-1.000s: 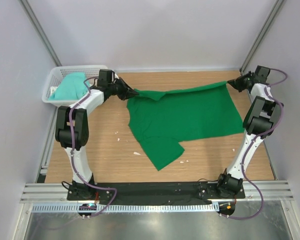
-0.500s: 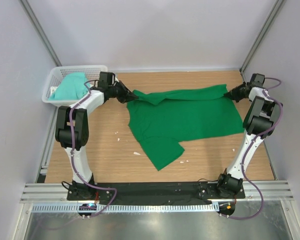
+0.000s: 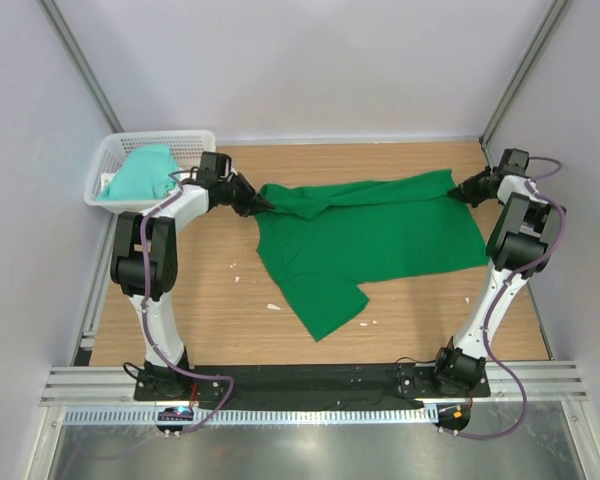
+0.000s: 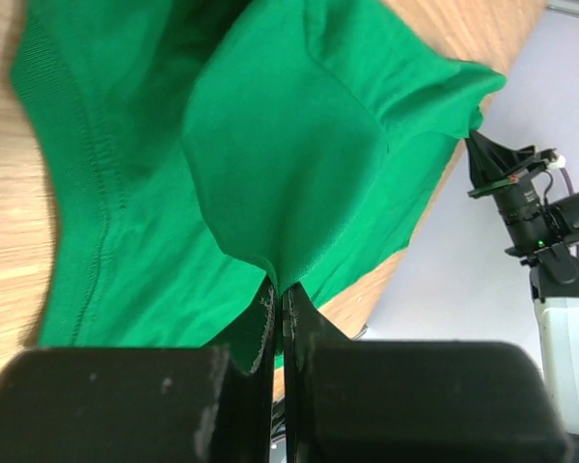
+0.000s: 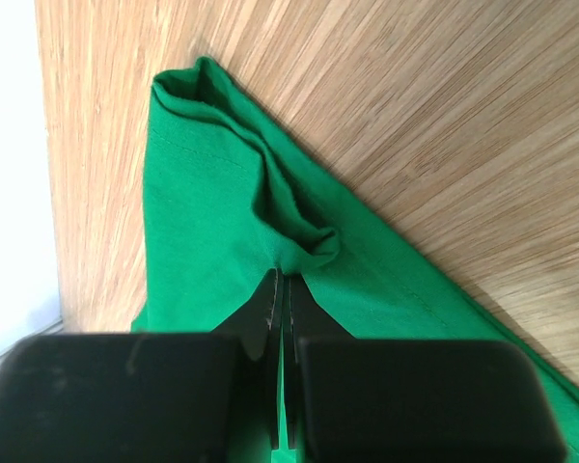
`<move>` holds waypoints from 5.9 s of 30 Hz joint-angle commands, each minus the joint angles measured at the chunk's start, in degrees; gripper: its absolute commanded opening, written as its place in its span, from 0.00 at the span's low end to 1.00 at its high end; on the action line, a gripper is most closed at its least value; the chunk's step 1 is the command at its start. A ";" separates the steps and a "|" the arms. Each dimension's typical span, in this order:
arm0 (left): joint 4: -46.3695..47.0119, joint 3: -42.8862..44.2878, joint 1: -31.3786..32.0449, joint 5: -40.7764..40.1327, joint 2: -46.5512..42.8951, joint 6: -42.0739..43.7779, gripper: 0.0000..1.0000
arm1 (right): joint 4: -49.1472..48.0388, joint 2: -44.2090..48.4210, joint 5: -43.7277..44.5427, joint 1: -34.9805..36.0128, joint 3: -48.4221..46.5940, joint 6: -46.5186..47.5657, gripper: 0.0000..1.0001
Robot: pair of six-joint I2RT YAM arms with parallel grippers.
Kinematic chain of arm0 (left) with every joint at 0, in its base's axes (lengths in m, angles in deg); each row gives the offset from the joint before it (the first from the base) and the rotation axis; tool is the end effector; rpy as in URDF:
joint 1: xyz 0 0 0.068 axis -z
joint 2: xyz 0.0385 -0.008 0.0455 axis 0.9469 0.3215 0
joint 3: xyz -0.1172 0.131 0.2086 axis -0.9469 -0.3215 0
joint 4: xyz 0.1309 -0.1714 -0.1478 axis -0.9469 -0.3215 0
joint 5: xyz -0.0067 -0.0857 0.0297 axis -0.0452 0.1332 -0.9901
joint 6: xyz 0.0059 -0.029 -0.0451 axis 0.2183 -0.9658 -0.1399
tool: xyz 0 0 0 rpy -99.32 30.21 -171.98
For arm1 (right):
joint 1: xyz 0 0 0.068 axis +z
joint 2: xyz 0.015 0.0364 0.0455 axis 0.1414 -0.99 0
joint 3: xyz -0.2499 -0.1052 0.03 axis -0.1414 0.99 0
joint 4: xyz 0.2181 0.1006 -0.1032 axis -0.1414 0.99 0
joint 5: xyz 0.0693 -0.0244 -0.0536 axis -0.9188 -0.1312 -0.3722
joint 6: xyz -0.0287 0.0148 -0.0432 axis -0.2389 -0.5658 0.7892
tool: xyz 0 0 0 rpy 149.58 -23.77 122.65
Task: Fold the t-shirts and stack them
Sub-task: Fold the tshirt
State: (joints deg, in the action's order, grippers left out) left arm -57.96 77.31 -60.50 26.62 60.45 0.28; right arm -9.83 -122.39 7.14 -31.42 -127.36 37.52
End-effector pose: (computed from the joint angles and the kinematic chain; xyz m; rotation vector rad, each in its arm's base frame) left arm 0.4170 -0.0987 0.1962 -0.7961 2.5112 -1.1826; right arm 0.4536 -0.1793 0.1507 1.1713 2.2114 0.6640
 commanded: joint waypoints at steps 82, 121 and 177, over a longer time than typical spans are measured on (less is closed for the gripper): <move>-14.50 30.19 -0.37 -8.49 14.59 22.82 0.60 | 6.41 -12.86 -6.49 0.79 -32.10 12.76 0.64; -8.54 30.84 -0.37 -8.50 22.95 14.12 0.32 | 4.38 -17.17 -5.88 2.81 -29.90 12.41 0.45; -2.47 14.49 2.44 -1.91 6.52 13.85 0.47 | 15.55 2.60 14.70 1.76 -16.10 17.42 0.36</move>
State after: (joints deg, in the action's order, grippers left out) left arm -62.38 91.67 -58.58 20.50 69.10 13.64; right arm 7.53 -123.55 21.59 -29.62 -146.51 53.98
